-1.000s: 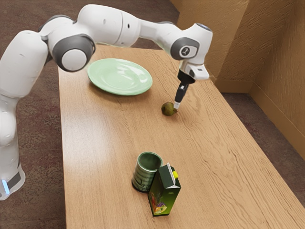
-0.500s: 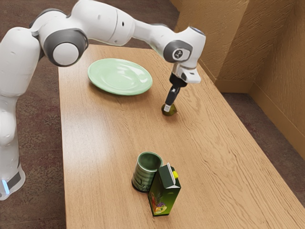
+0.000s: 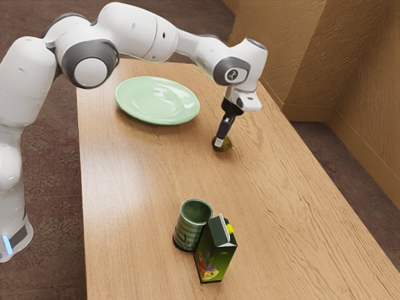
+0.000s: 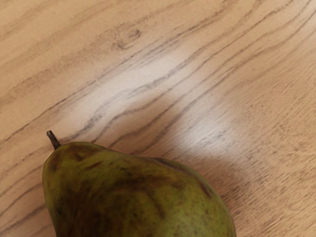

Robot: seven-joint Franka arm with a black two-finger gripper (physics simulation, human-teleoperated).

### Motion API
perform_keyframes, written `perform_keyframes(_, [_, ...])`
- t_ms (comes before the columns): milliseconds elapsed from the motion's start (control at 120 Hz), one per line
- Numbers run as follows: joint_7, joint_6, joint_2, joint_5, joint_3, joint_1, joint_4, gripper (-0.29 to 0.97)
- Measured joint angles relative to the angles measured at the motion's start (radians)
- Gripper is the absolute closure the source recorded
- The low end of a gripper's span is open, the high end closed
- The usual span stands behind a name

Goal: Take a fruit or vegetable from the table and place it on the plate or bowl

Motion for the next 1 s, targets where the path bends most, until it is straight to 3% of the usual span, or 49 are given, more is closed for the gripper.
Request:
perform_keyframes(642, [0.0,0.054,0.012,0.001,0.0,0.001,-0.027,0.05])
perform_keyframes(850, [-0.005,0.066,0.014,0.004,0.0,0.001,-0.037,0.32])
perform_keyframes(1000, [-0.011,0.074,0.013,0.005,0.0,0.001,-0.044,0.33])
